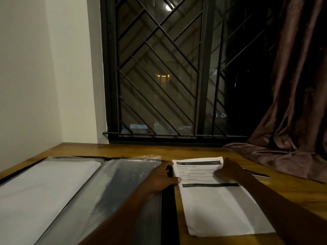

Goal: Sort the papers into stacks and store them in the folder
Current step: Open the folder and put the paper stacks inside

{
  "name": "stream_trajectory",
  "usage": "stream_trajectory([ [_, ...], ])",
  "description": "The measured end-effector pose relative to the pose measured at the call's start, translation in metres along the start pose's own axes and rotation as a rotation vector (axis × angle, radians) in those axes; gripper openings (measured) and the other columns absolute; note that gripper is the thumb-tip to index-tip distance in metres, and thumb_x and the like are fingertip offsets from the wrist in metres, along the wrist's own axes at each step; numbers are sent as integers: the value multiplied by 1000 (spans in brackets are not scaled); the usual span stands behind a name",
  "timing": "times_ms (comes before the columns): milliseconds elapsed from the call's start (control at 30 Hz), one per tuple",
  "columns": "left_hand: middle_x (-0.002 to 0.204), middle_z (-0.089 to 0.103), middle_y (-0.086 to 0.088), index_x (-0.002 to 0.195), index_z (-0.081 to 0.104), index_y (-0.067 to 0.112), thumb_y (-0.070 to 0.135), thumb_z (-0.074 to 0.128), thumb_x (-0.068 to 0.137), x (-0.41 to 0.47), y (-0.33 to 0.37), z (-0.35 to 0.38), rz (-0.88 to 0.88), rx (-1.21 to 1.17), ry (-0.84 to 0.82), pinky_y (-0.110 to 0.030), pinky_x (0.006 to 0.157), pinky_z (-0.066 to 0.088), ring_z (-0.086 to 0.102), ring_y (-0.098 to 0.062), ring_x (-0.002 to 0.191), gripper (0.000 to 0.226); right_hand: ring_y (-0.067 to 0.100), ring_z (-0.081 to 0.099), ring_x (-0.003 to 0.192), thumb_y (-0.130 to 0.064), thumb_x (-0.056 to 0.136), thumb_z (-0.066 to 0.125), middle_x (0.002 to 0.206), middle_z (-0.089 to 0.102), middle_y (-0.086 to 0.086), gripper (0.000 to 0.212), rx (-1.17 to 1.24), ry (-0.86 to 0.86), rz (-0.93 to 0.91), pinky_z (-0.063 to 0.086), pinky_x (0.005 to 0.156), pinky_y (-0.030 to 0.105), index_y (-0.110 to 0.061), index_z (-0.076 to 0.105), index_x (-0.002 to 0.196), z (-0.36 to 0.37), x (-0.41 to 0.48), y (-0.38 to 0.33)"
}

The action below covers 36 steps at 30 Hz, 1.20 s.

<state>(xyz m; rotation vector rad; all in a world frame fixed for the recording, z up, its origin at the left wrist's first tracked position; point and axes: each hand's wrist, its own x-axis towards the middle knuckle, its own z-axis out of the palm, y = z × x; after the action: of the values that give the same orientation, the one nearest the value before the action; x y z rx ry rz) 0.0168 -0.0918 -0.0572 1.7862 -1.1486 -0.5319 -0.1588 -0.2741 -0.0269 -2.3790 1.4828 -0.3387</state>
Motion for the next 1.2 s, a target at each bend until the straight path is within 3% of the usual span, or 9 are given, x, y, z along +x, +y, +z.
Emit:
stream_trajectory([
  [167,126,62,-4,137,44,12,7,76,82,1,7,-3,-54,-239,-76,-19,87,52,58,-9,108,64,23,52,91,-23,79,68,111,60,15,47,113,16,57,41,74,30,0,54,118,1,8,5],
  [333,146,47,-6,141,42,14,3,79,76,4,0,4,-80,-149,-65,-26,103,39,39,-21,137,75,24,57,93,-17,85,64,106,63,15,34,300,-37,62,45,80,32,2,62,113,1,15,14],
  [433,149,43,-8,141,42,17,-2,77,75,5,-1,8,-94,-73,-68,-29,106,40,39,-23,137,77,31,64,96,-22,84,67,102,66,16,29,414,-35,52,50,82,33,0,65,102,-3,14,18],
  [567,147,46,-3,139,43,16,2,78,75,4,-3,9,-77,-82,-55,-34,110,40,42,-21,135,75,31,62,100,-20,84,68,114,65,15,33,464,-80,41,49,95,37,-3,64,112,-9,16,20],
  [700,120,58,9,125,43,23,20,73,87,-4,22,7,27,-142,-13,-11,83,48,53,-3,106,48,24,56,95,-23,93,60,115,58,5,20,524,71,-119,42,83,27,-17,57,112,-30,11,10],
  [833,129,61,-12,138,41,15,21,76,84,3,72,-13,51,-514,183,-37,81,57,65,-25,107,65,22,62,90,-11,94,57,110,65,12,20,940,233,-326,48,80,29,-8,62,114,-84,-10,-12],
  [900,122,67,-15,126,54,11,12,73,85,9,100,-28,94,-623,220,-44,82,58,69,-29,99,45,21,67,92,-16,94,58,108,68,9,24,1070,274,-434,54,79,32,-12,61,117,-111,-26,-20],
  [1067,96,74,-2,102,63,15,5,64,91,1,146,-36,272,-656,217,-32,65,61,74,-18,80,16,19,70,92,-18,87,66,107,71,3,31,1275,247,-530,58,76,33,-14,60,118,-133,-50,-28],
  [1200,110,71,-11,116,63,7,8,66,90,-7,122,-14,187,-510,192,-29,69,60,71,-21,87,26,27,68,97,-14,82,70,112,68,11,35,1230,155,-391,56,82,45,-13,59,115,-100,-49,-20],
])
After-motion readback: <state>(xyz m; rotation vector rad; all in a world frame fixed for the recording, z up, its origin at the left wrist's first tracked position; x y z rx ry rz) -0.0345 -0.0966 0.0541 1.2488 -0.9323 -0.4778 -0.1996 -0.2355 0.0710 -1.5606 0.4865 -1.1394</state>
